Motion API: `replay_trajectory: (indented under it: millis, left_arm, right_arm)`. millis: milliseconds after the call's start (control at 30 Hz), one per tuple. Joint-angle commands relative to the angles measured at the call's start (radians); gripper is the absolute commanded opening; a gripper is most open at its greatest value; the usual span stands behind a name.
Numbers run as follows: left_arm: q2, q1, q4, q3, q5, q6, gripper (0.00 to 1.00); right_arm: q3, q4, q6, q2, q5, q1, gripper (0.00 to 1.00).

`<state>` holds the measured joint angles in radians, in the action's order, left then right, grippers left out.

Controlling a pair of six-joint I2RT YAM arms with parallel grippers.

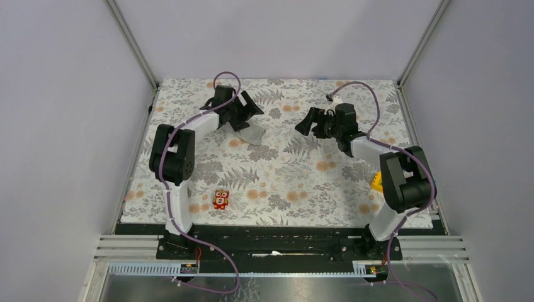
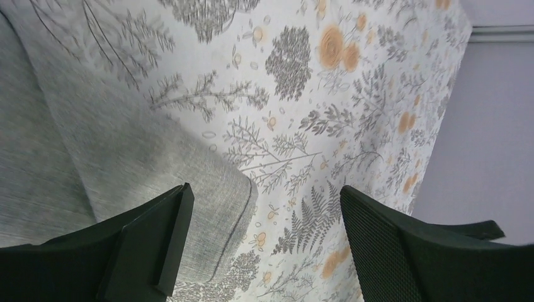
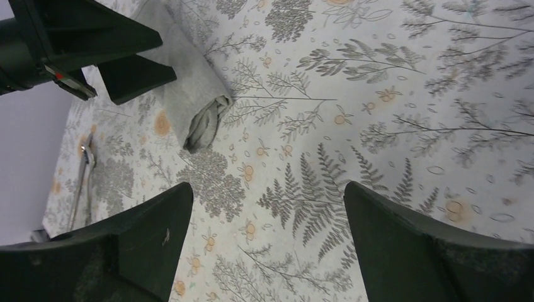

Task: Fold the napkin into a case and place the utensils inside
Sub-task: Move the smaller rectangle folded napkin to the center of the board, then smooth out the smaller rectangle-folded napkin at the center of the board.

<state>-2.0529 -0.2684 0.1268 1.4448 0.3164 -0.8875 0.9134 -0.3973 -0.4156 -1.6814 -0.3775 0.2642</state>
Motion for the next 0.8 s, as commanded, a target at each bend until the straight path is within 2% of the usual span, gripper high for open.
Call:
replay_trajectory:
  millis: [0, 167, 267, 300, 367, 400, 500, 633, 767]
  left_arm:
    - [0.058, 0.075, -0.014, 0.038, 0.048, 0.068, 0.90]
    - [0.074, 0.204, -0.027, -0.007, 0.082, 0.060, 0.86]
    - [0.055, 0.267, -0.017, -0.016, 0.120, 0.062, 0.80]
    - [0.053, 0.295, -0.022, -0.029, 0.122, 0.066, 0.79]
    - [0.030, 0.315, -0.038, -0.036, 0.147, 0.068, 0.77]
    - [0.009, 0.318, -0.041, -0.031, 0.174, 0.066, 0.76]
    - [-0.041, 0.321, -0.044, -0.015, 0.207, 0.071, 0.72]
    - [-0.066, 0.322, -0.006, -0.014, 0.164, 0.101, 0.69]
    - [-0.031, 0.321, 0.006, -0.055, 0.130, 0.117, 0.69]
  right_arm:
    - [0.114, -0.057, -0.089, -0.083, -0.117, 0.041, 0.94]
    - [0.341, -0.050, -0.181, -0.275, -0.209, 0.168, 0.68]
    - [0.475, -0.090, -0.294, -0.401, -0.294, 0.236, 0.57]
    - [0.512, -0.112, -0.346, -0.441, -0.315, 0.246, 0.51]
    - [0.593, -0.161, -0.451, -0.523, -0.356, 0.252, 0.32]
    - [0.632, -0.178, -0.490, -0.564, -0.380, 0.253, 0.26]
    - [0.698, -0.187, -0.555, -0.665, -0.409, 0.256, 0.23]
    - [0.723, -0.165, -0.592, -0.754, -0.409, 0.258, 0.20]
    - [0.698, -0.098, -0.556, -0.779, -0.345, 0.257, 0.19]
